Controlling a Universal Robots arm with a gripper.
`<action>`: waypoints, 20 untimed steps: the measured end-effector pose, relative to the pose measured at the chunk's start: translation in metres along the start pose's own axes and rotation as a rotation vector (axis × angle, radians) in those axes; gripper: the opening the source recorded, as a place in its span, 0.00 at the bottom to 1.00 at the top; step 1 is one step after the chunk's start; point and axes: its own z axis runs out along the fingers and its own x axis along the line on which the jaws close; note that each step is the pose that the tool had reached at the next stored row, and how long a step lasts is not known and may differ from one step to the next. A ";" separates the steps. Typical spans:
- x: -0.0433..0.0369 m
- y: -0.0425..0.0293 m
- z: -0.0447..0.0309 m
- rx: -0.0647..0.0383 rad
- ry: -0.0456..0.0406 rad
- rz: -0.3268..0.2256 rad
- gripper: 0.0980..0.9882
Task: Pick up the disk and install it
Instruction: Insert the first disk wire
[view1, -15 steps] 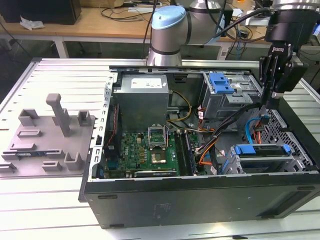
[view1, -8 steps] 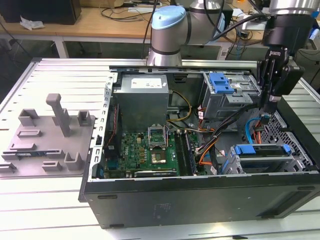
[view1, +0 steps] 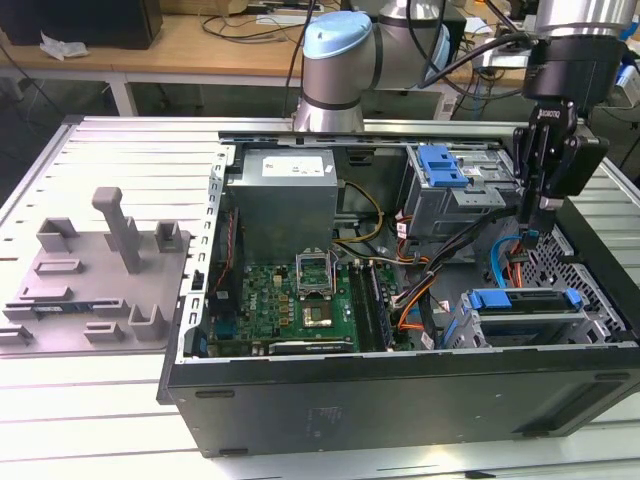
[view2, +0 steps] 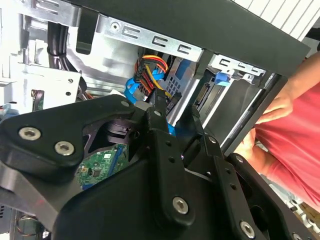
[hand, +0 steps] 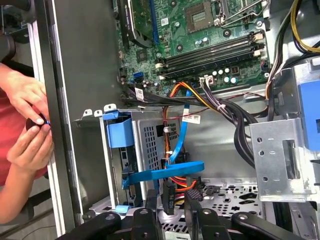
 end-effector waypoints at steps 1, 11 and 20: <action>-0.0001 0.0000 0.0001 0.000 -0.0001 0.000 0.29; -0.0031 0.0016 0.0058 0.005 0.0311 0.001 0.29; -0.0118 0.0028 0.0060 0.010 0.0696 0.002 0.29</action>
